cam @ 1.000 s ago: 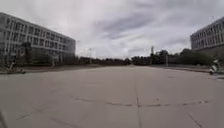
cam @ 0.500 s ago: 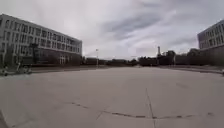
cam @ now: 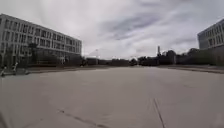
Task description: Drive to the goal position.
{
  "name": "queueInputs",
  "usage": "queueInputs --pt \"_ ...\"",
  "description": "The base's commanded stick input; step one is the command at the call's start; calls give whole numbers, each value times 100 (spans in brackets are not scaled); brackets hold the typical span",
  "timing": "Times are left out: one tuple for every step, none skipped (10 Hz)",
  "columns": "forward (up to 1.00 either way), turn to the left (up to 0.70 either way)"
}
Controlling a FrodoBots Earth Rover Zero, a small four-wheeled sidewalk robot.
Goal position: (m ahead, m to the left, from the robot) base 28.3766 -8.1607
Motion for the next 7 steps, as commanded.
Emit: queueInputs --pt "70 -14" --pt "70 -29" --pt "70 -32" --pt "70 -32" --pt "70 -32" --pt "70 -25" --pt "70 -5"
